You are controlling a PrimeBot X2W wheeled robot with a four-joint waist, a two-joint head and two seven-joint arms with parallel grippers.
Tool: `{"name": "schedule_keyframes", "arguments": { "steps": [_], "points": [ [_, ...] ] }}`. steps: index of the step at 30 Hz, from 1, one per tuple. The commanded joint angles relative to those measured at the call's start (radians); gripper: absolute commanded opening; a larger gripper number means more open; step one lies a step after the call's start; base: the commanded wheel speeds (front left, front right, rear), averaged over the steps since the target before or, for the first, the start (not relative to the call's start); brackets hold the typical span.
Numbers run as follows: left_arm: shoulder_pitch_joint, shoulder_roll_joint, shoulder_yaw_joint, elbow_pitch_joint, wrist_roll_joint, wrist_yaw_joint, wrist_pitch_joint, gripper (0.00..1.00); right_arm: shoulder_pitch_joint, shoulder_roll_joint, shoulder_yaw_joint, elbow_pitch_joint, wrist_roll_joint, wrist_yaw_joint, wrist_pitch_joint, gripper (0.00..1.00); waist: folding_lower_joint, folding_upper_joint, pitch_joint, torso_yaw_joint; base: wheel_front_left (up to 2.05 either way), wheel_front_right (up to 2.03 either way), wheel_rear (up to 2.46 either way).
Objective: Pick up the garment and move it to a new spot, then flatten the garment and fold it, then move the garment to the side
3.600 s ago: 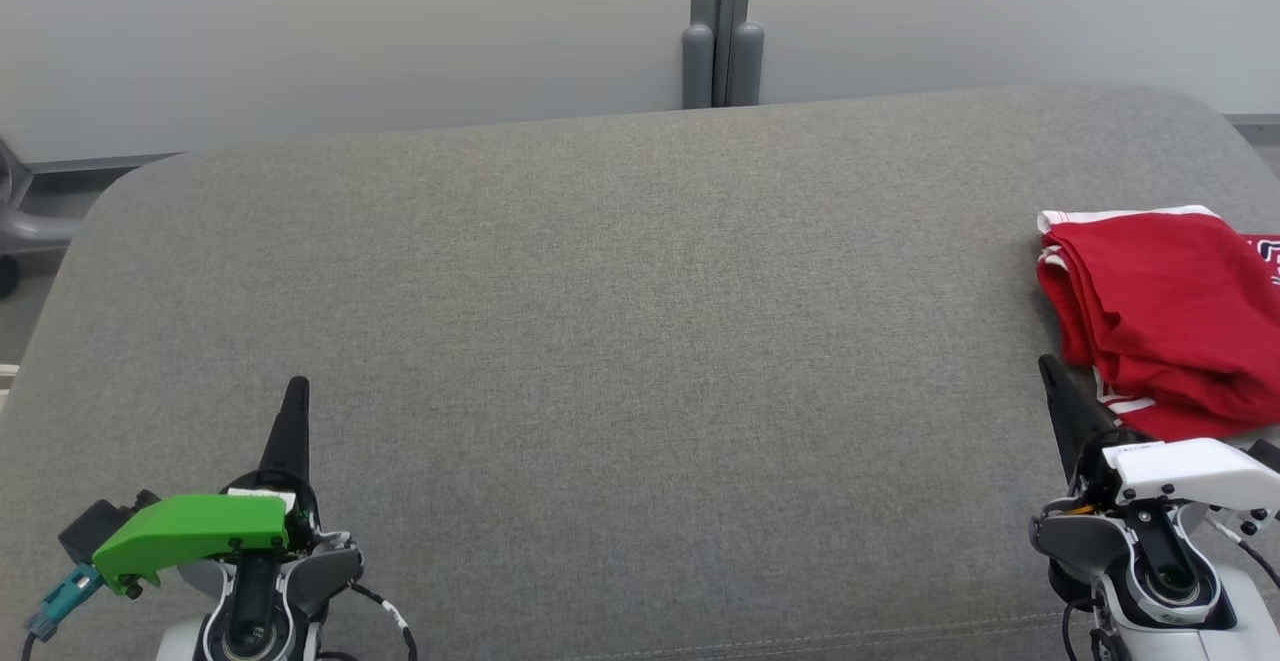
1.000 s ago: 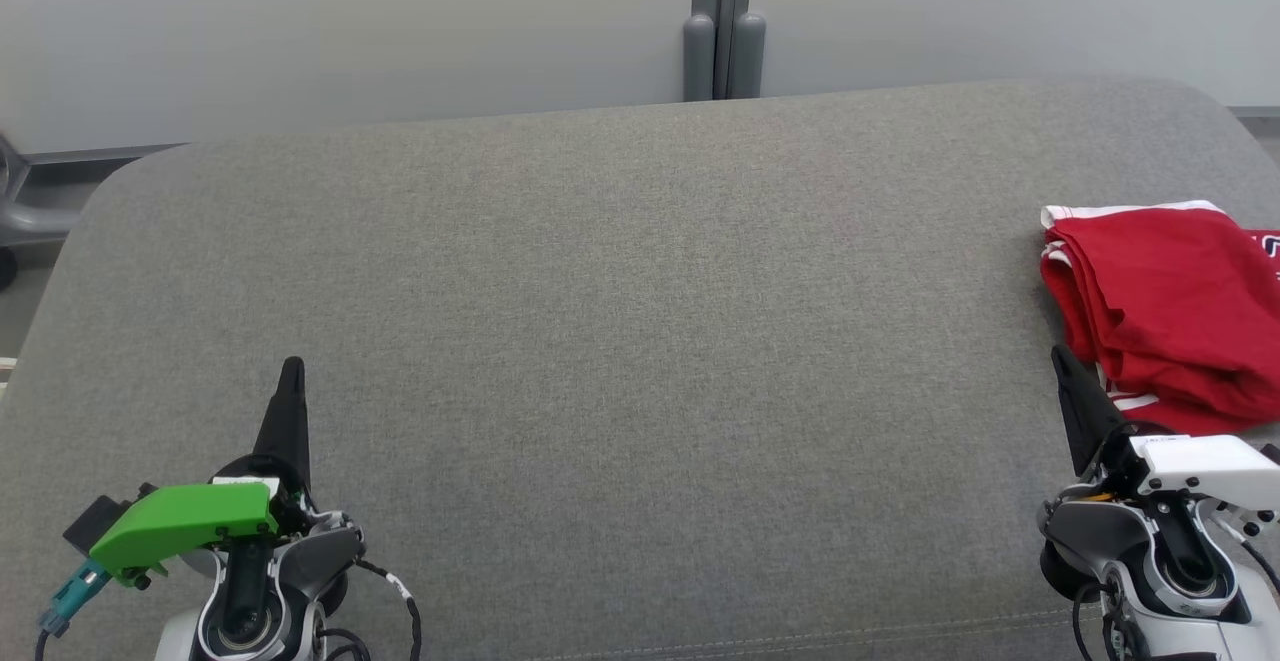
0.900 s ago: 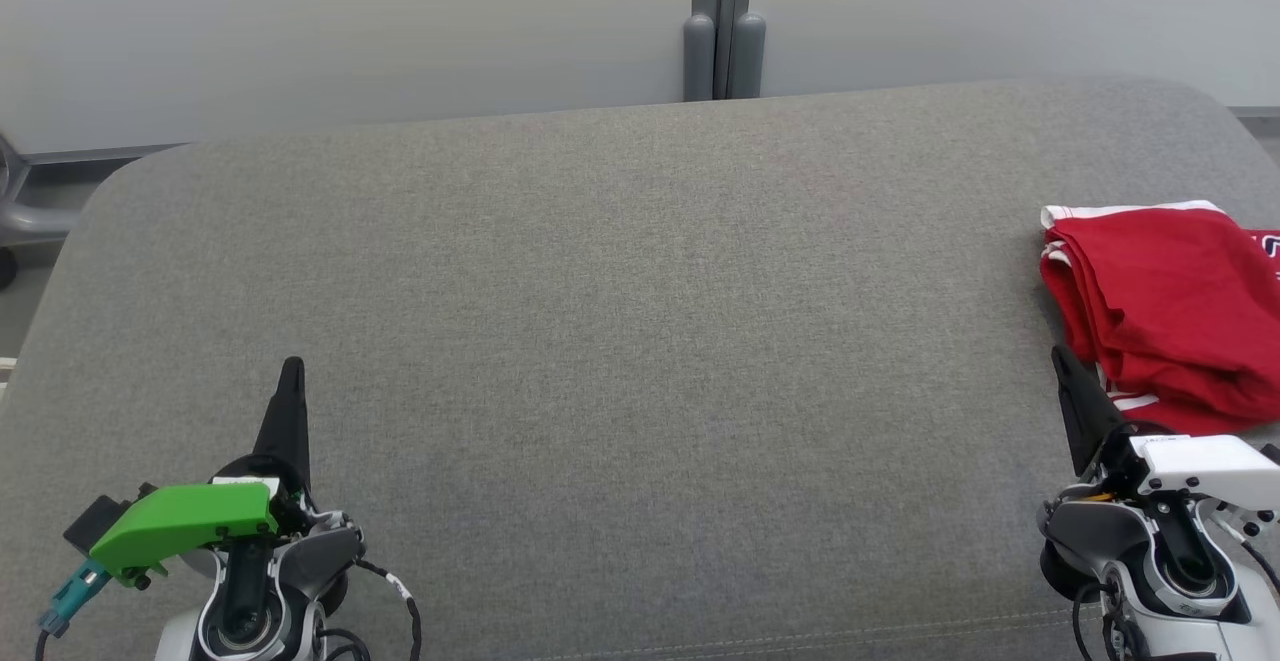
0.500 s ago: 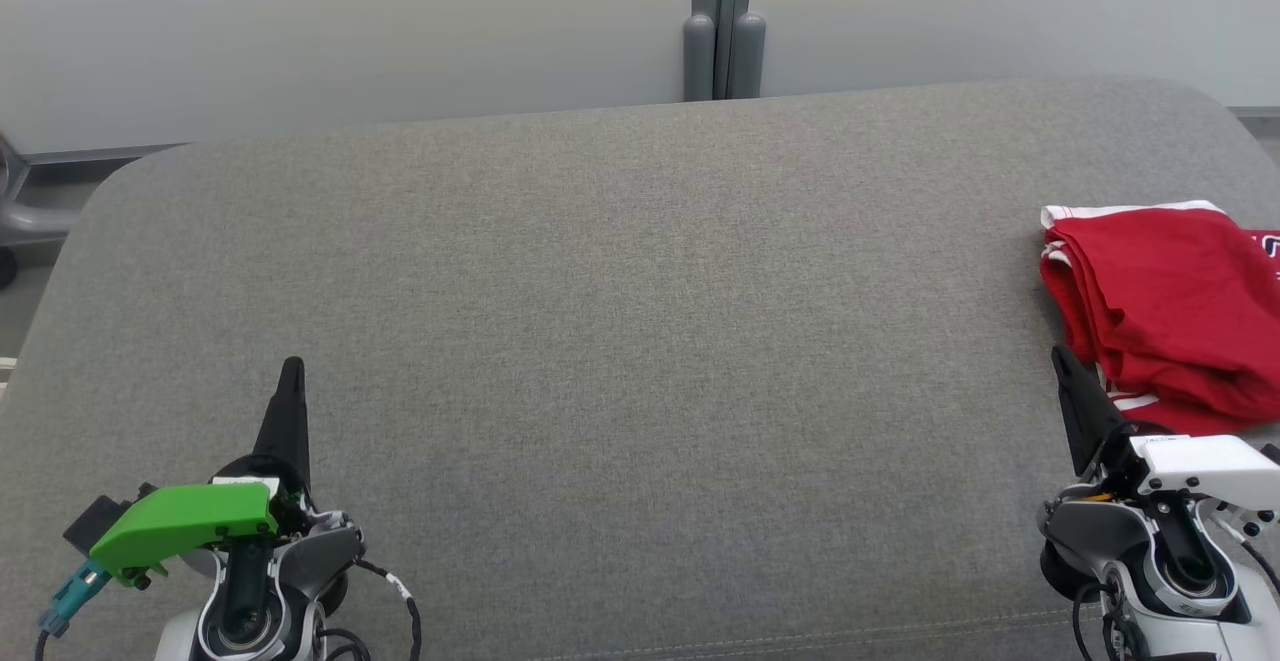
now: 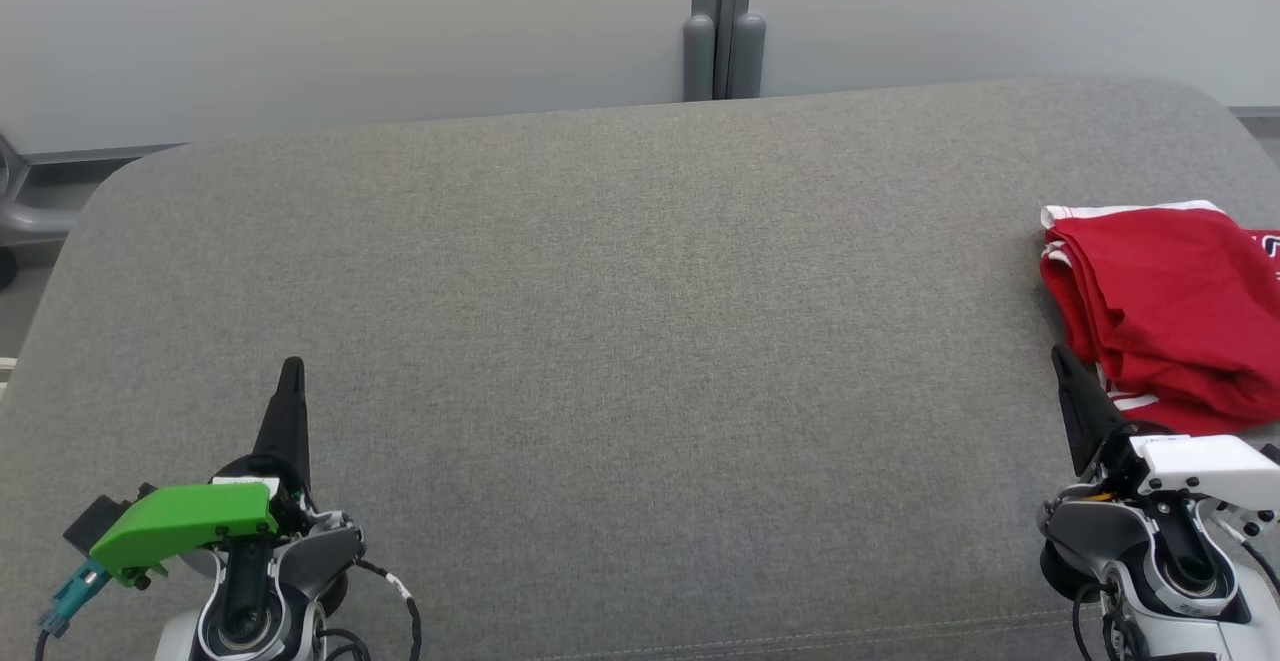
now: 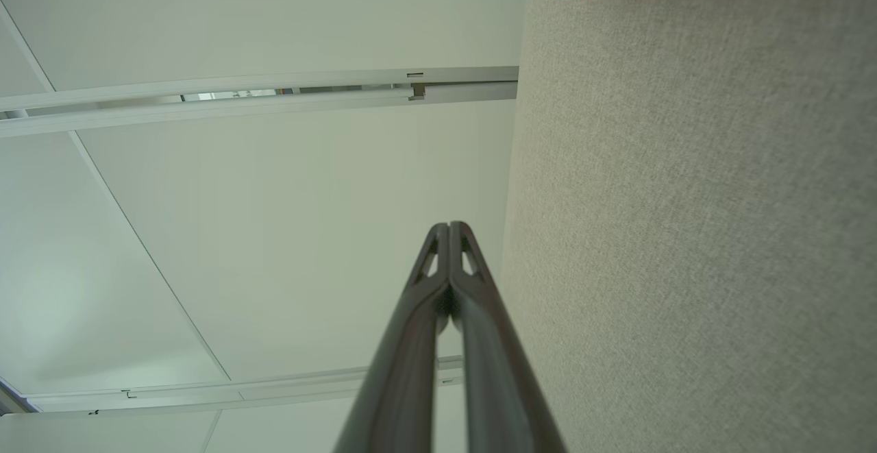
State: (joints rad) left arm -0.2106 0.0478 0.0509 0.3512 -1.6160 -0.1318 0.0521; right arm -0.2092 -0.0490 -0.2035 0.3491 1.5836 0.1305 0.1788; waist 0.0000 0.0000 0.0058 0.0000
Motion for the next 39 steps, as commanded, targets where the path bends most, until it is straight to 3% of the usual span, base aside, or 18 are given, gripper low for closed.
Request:
{"name": "schedule_keyframes", "arguments": {
  "steps": [1,39],
  "points": [
    [-0.011,0.000,0.002,-0.001,0.002,-0.004,0.006,0.00,-0.006,-0.003,-0.002,0.001,0.001,0.000,0.003,0.00,0.0000,0.0000,0.000,0.000,0.00,0.00,0.00],
    [-0.011,0.000,0.002,-0.001,0.003,-0.004,0.006,0.00,-0.006,-0.003,-0.002,0.001,0.000,0.000,0.003,0.00,0.0000,0.0000,0.000,0.000,0.00,0.00,0.00]
  ]
}}
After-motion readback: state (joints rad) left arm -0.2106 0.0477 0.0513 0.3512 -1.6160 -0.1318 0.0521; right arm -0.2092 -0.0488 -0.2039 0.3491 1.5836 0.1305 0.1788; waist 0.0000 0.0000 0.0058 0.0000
